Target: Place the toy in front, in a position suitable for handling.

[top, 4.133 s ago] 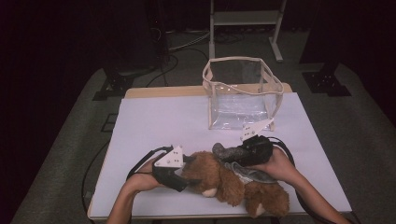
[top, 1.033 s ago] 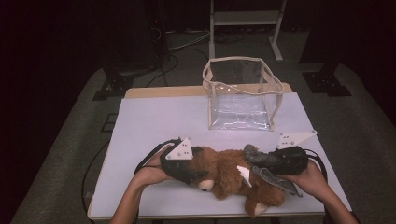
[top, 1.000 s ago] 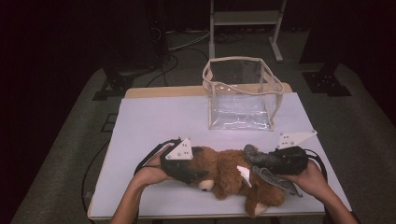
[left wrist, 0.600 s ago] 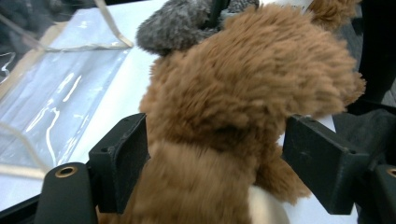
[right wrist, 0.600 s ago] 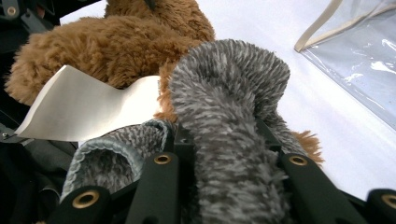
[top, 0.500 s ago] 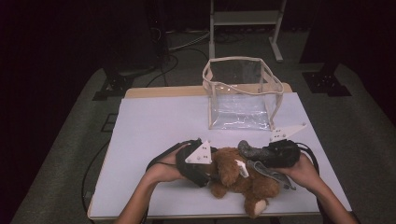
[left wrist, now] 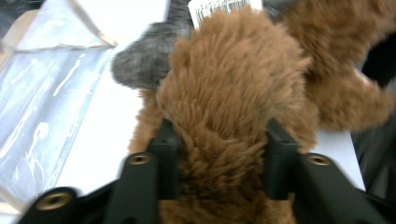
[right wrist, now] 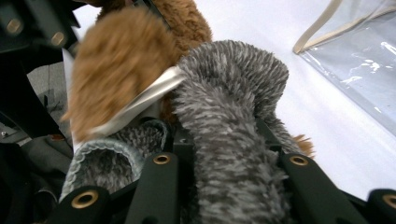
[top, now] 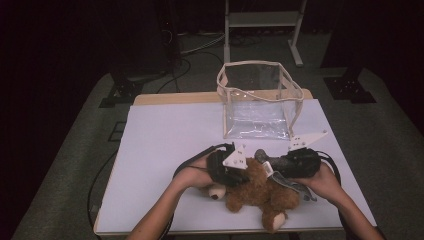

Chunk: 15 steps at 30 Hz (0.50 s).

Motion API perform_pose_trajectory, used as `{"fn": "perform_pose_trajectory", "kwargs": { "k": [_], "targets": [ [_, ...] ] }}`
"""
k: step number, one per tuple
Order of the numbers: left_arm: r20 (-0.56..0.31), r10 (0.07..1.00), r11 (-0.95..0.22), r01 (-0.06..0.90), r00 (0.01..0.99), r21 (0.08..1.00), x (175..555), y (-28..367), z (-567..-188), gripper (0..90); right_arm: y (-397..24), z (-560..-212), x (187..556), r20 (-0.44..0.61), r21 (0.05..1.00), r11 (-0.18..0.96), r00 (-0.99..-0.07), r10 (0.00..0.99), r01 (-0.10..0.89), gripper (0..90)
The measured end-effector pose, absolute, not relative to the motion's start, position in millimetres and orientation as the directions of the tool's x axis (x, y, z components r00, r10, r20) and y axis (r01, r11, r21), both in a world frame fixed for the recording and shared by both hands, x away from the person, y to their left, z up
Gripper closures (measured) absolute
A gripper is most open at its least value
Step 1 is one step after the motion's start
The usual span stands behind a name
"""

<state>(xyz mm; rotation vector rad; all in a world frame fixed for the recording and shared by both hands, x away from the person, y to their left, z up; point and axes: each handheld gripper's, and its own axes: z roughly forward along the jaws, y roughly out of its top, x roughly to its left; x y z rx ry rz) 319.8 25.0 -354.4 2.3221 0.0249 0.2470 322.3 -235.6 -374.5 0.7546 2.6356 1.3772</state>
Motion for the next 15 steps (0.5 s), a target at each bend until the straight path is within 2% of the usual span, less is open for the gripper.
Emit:
{"fn": "perform_pose_trajectory", "kwargs": {
  "k": [2, 6, 9, 15],
  "targets": [
    [0.117, 0.146, -0.653, 0.007, 0.982, 0.757, 330, 29, -353, 65.2, -238, -372, 330, 0.157, 0.792, 0.469, -0.872, 0.464, 0.392, 68.6],
    [0.040, 0.210, -0.582, 0.092, 0.977, 0.808, 351, 32, -344, 66.0, -237, -365, 348, 0.148, 0.798, 0.459, -0.866, 0.477, 0.390, 68.5],
    [0.044, 0.234, -0.560, 0.098, 0.971, 0.823, 358, 33, -338, 66.0, -237, -360, 358, 0.144, 0.802, 0.455, -0.865, 0.481, 0.386, 68.5],
    [0.084, 0.338, -0.463, 0.088, 0.937, 0.882, 371, 41, -311, 65.5, -240, -335, 384, 0.136, 0.833, 0.405, -0.849, 0.510, 0.376, 68.5]
  ]
}}
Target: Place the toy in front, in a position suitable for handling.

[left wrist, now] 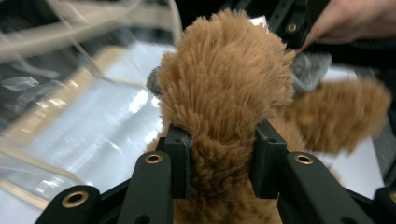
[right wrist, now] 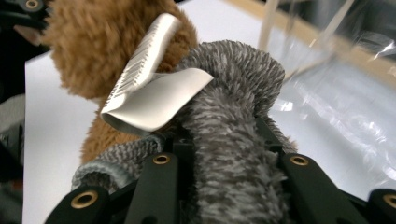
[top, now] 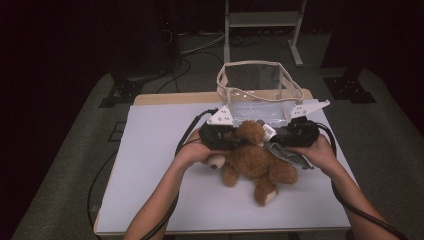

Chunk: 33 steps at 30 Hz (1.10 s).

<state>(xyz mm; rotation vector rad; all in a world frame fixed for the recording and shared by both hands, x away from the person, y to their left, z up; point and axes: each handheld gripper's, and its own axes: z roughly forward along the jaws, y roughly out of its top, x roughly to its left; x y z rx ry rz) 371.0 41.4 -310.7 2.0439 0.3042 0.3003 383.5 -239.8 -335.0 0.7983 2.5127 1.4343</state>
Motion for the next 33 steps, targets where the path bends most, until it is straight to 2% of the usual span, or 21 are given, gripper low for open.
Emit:
{"fn": "perform_pose_trajectory", "kwargs": {
  "k": [5, 12, 15, 18, 20, 28, 33],
  "targets": [
    [0.131, 0.317, -0.521, 0.057, 0.939, 0.852, 357, 46, -321, 60.7, -227, -327, 392, 0.121, 0.842, 0.402, -0.854, 0.507, 0.358, 68.4],
    [0.168, 0.292, -0.576, 0.034, 0.942, 0.817, 324, 72, -352, 54.6, -199, -350, 390, 0.162, 0.814, 0.446, -0.883, 0.441, 0.372, 68.6],
    [0.170, 0.279, -0.592, 0.030, 0.945, 0.805, 315, 83, -359, 47.8, -189, -357, 380, 0.166, 0.806, 0.471, -0.901, 0.402, 0.358, 68.9],
    [0.157, 0.247, -0.590, 0.020, 0.956, 0.807, 306, 97, -359, 35.5, -184, -363, 364, 0.155, 0.813, 0.472, -0.909, 0.387, 0.339, 69.4],
    [0.160, 0.243, -0.584, 0.013, 0.957, 0.811, 303, 102, -357, 33.4, -184, -366, 361, 0.155, 0.817, 0.468, -0.910, 0.385, 0.337, 69.5],
    [0.198, 0.321, -0.581, 0.027, 0.926, 0.814, 314, 136, -353, 22.7, -188, -377, 333, 0.127, 0.835, 0.460, -0.920, 0.371, 0.301, 70.0],
    [0.166, 0.373, -0.586, 0.093, 0.913, 0.805, 329, 145, -369, 20.5, -188, -378, 327, 0.122, 0.836, 0.463, -0.922, 0.367, 0.295, 70.0]
  ]
}}
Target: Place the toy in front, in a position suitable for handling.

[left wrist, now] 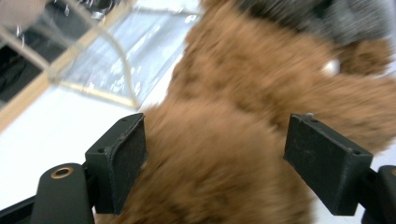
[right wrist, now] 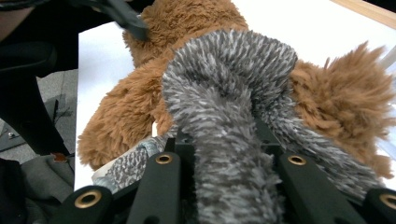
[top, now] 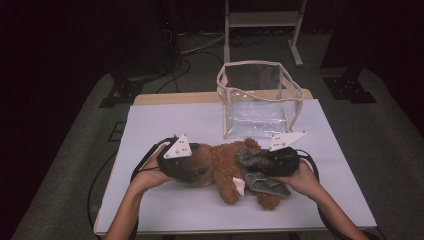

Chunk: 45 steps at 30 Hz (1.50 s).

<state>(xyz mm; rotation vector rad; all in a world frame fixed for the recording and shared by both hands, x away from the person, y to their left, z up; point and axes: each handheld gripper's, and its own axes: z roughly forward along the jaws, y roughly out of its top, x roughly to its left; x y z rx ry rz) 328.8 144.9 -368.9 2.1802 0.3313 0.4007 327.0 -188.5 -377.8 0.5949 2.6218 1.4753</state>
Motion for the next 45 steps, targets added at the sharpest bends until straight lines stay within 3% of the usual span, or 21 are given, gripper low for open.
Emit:
{"fn": "perform_pose_trajectory", "kwargs": {
  "k": [5, 11, 17, 20, 24, 33, 41, 45],
  "targets": [
    [0.132, 0.348, -0.569, 0.098, 0.928, 0.817, 325, 146, -380, 26.8, -194, -365, 325, 0.119, 0.849, 0.442, -0.920, 0.372, 0.289, 70.1],
    [0.123, 0.283, -0.548, 0.055, 0.951, 0.834, 313, 145, -383, 27.0, -202, -341, 348, 0.104, 0.870, 0.393, -0.892, 0.440, 0.296, 69.8],
    [0.130, 0.288, -0.525, 0.043, 0.949, 0.850, 307, 158, -377, 23.2, -193, -357, 353, 0.143, 0.840, 0.431, -0.901, 0.409, 0.329, 69.8],
    [0.129, 0.315, -0.517, 0.055, 0.940, 0.854, 310, 167, -371, 17.2, -191, -362, 343, 0.124, 0.833, 0.457, -0.910, 0.395, 0.312, 69.9],
    [0.098, 0.348, -0.543, 0.116, 0.932, 0.832, 317, 172, -374, 11.9, -193, -365, 331, 0.115, 0.831, 0.471, -0.919, 0.376, 0.297, 69.9],
    [0.092, 0.298, -0.569, 0.099, 0.950, 0.816, 310, 167, -390, 20.4, -215, -358, 324, 0.104, 0.839, 0.452, -0.904, 0.414, 0.304, 69.6],
    [0.084, 0.304, -0.564, 0.108, 0.949, 0.819, 307, 180, -391, 18.0, -248, -381, 331, 0.152, 0.797, 0.444, -0.849, 0.506, 0.408, 69.4],
    [0.046, 0.345, -0.550, 0.162, 0.938, 0.819, 311, 189, -390, 11.8, -248, -398, 326, 0.208, 0.786, 0.435, -0.851, 0.482, 0.438, 69.3]
  ]
}}
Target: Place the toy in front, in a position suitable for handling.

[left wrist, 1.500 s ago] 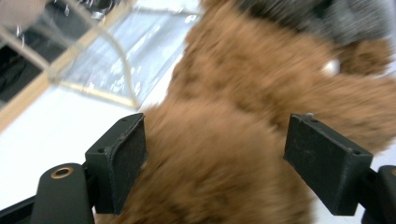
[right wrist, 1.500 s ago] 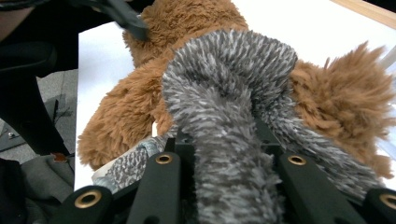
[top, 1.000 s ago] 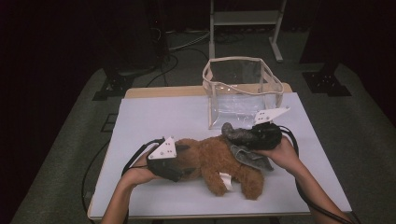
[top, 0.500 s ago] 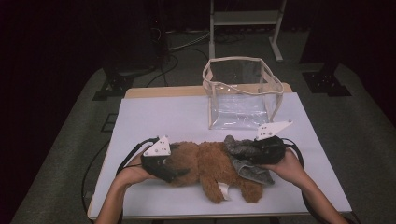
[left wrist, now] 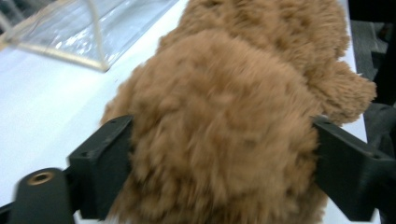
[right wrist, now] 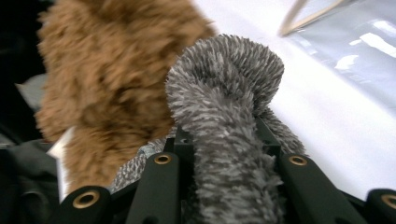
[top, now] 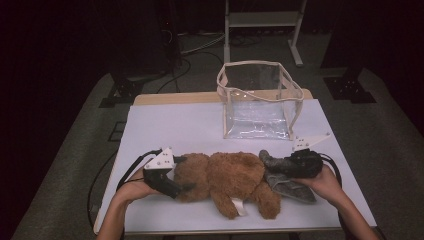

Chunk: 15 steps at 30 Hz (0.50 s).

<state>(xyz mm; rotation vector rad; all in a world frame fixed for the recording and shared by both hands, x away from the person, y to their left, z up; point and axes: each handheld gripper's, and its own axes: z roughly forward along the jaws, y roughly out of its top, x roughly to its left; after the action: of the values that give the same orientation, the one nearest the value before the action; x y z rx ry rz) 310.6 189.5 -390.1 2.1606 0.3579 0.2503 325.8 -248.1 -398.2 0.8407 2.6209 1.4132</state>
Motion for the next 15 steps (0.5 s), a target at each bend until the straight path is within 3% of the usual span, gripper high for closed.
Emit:
{"fn": "perform_pose_trajectory", "kwargs": {
  "k": [6, 9, 15],
  "targets": [
    [-0.014, 0.356, -0.537, 0.217, 0.934, 0.815, 311, 202, -400, 12.7, -237, -407, 323, 0.278, 0.811, 0.380, -0.865, 0.418, 0.445, 69.2],
    [-0.050, 0.338, -0.501, 0.225, 0.940, 0.836, 309, 200, -408, 24.6, -226, -405, 324, 0.308, 0.823, 0.354, -0.873, 0.379, 0.444, 69.5],
    [-0.068, 0.319, -0.430, 0.209, 0.945, 0.879, 307, 180, -406, 32.6, -227, -391, 323, 0.301, 0.840, 0.326, -0.873, 0.385, 0.434, 70.2]
  ]
}}
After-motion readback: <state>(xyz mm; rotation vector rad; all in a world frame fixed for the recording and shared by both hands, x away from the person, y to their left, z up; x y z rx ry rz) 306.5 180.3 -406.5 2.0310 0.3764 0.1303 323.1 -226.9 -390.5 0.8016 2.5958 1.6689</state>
